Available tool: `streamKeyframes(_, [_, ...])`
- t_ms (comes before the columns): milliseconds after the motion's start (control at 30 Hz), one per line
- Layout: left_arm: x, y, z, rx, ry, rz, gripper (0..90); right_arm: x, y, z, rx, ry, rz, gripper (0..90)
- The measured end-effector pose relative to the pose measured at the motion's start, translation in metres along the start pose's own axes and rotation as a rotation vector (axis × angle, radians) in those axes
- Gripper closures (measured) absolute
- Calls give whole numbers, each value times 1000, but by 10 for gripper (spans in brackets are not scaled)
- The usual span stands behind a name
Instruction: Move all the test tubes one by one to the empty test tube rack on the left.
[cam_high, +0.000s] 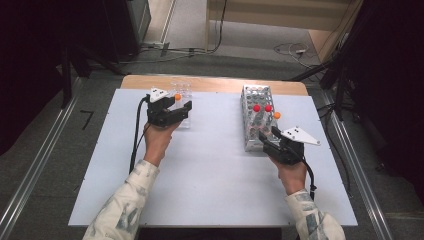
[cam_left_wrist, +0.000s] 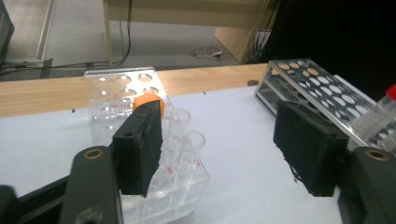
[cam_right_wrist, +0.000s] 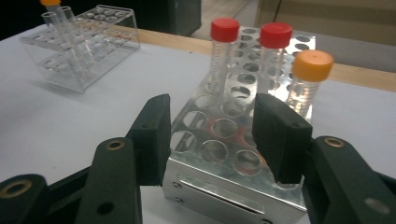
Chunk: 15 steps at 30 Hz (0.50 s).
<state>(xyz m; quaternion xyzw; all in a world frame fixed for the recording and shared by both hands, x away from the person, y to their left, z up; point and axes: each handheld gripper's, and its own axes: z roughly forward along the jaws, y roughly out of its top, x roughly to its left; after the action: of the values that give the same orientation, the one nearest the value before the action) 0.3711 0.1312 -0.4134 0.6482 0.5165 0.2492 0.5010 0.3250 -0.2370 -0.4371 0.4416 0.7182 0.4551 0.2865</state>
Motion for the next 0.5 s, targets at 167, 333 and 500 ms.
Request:
streamKeyframes(167, [-8, -9, -6, 5, -17, -2, 288, -8, -1, 2, 5, -44, 14, 447])
streamKeyframes(333, [-13, -15, -11, 7, -39, 7, 280, -15, 0, 7, 5, -95, 26, 452])
streamKeyframes(500, [-20, -17, -13, 9, -55, 17, 279, -23, 0, 18, 9, -145, 32, 472])
